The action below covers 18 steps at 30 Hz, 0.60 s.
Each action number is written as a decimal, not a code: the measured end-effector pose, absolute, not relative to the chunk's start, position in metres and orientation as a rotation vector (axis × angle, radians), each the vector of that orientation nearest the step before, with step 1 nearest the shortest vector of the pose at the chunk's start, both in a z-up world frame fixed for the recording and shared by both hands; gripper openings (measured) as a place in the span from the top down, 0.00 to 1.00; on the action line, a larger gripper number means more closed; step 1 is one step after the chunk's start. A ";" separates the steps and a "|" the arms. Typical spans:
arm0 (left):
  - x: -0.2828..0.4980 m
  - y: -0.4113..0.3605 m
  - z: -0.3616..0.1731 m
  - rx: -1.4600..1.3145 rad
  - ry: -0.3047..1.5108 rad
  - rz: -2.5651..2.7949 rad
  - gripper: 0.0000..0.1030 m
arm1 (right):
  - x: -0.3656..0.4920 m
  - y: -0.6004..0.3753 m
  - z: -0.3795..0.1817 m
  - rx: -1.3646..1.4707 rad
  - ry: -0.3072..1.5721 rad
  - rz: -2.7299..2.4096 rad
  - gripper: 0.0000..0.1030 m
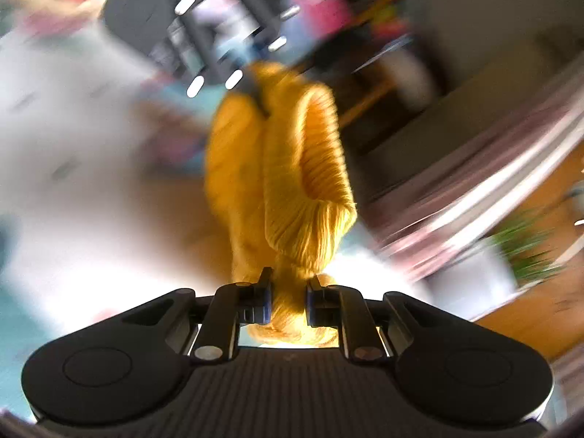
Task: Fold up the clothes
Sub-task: 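Lift the sweater with both tools and lay it flat on the mat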
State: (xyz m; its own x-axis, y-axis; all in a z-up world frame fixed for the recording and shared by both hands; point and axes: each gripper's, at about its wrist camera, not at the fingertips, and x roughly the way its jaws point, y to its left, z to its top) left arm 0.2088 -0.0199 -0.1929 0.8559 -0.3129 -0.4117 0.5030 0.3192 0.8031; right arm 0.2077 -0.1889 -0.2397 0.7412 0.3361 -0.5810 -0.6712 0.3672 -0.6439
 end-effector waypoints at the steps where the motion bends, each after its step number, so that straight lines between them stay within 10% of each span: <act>1: 0.200 -0.020 -0.211 1.166 0.222 -0.587 0.85 | 0.204 -0.190 -0.257 -1.021 0.445 0.709 0.83; 18: 0.102 -0.018 -0.281 1.149 0.575 -0.872 0.88 | 0.140 -0.185 -0.302 -1.028 0.761 1.013 0.85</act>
State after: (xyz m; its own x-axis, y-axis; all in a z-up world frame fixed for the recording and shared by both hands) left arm 0.1024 -0.0183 -0.2806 0.5557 -0.2926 -0.7782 0.8305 0.1531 0.5355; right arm 0.1397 -0.1849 -0.3018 0.3606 0.3077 -0.8805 -0.9314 0.1701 -0.3219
